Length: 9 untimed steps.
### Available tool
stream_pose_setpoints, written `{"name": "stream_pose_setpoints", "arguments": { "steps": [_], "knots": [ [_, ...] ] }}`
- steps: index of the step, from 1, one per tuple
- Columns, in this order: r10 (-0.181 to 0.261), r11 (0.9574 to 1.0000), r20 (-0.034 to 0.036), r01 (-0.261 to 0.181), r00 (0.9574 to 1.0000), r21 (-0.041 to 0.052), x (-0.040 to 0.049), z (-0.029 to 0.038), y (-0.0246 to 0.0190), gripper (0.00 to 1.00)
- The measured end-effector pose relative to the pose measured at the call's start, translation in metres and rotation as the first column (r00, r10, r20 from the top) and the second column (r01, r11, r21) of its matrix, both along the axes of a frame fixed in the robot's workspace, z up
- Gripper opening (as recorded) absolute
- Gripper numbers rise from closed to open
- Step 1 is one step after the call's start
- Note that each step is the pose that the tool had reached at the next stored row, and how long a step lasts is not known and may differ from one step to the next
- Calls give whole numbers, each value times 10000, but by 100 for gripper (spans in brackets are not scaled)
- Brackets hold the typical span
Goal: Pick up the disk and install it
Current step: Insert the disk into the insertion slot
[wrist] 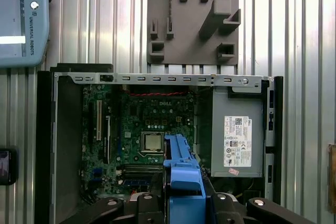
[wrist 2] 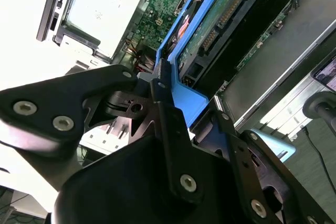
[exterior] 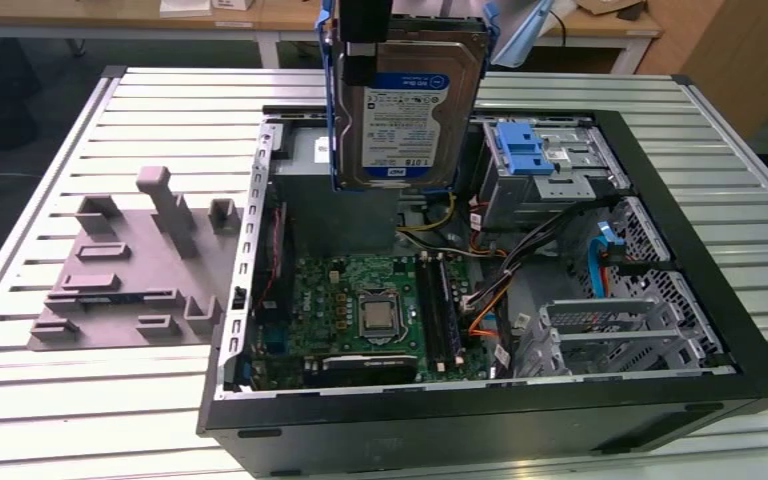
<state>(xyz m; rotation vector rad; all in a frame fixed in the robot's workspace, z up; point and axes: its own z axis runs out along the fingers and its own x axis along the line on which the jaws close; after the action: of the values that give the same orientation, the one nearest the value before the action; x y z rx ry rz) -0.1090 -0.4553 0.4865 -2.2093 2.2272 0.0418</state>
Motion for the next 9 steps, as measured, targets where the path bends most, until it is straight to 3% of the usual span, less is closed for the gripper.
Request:
{"name": "stream_pose_setpoints", "arguments": {
  "steps": [9],
  "knots": [
    [-1,10000,0,1,10000,0,15,0,0,37]
  ]
}}
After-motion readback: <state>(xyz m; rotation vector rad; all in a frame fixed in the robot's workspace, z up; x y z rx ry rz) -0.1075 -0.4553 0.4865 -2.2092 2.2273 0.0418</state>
